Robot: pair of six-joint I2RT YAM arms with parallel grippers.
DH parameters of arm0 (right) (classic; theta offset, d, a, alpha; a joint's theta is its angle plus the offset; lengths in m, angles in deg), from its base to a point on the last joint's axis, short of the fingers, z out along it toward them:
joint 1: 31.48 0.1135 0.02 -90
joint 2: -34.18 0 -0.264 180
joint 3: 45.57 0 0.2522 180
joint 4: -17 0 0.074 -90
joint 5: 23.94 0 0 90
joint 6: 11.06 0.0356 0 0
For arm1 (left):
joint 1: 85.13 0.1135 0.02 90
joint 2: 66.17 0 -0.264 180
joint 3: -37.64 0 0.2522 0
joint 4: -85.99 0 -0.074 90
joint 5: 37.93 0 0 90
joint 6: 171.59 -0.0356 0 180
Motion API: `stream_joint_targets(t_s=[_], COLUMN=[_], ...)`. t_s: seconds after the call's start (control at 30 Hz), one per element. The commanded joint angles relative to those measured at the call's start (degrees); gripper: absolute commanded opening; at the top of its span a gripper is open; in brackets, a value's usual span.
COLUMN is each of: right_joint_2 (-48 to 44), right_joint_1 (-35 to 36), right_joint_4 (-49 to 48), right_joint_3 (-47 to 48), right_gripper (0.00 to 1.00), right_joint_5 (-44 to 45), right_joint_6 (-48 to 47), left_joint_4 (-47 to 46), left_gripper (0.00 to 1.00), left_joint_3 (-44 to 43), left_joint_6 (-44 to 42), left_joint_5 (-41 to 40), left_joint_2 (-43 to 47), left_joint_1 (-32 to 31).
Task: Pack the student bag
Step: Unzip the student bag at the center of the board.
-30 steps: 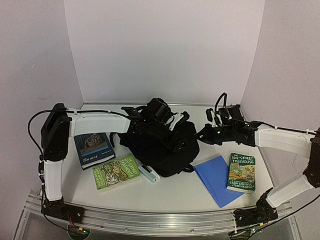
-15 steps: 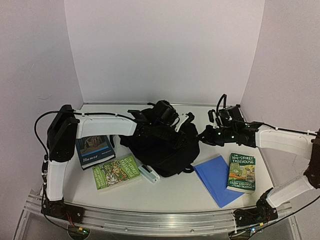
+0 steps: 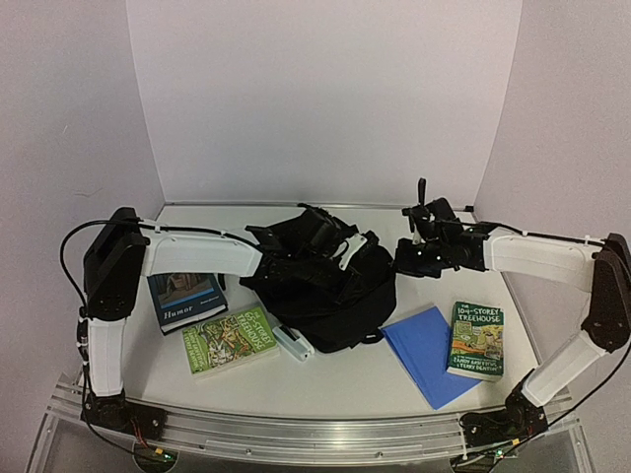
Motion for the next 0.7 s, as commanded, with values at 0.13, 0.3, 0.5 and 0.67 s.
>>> stream_joint_targets(t_s=[0.13, 0.3, 0.5, 0.67], right_joint_2=[7.56, 12.36, 17.75, 22.99], right_joint_1=[-2.55, -3.83, -3.95, -4.04], right_joint_4=[-2.27, -2.62, -4.1, -5.31], right_joint_3=[9.96, 13.95, 18.94, 23.38], right_gripper=[0.0, 0.0, 0.0, 0.0], right_joint_5=[4.29, 2.72, -0.57, -3.96], right_joint_6=[-6.75, -10.64, -14.44, -16.41], left_joint_4=[4.23, 7.65, 13.5, 15.79], left_gripper=[0.0, 0.0, 0.0, 0.0], left_joint_3=[3.96, 3.22, 0.96, 0.53], left_joint_6=[0.03, -1.16, -3.36, -4.32], left_joint_5=[5.19, 6.55, 7.08, 5.81], left_joint_2=[6.86, 8.88, 9.41, 10.11], left_joint_1=[-1.29, -1.29, -1.29, -1.29])
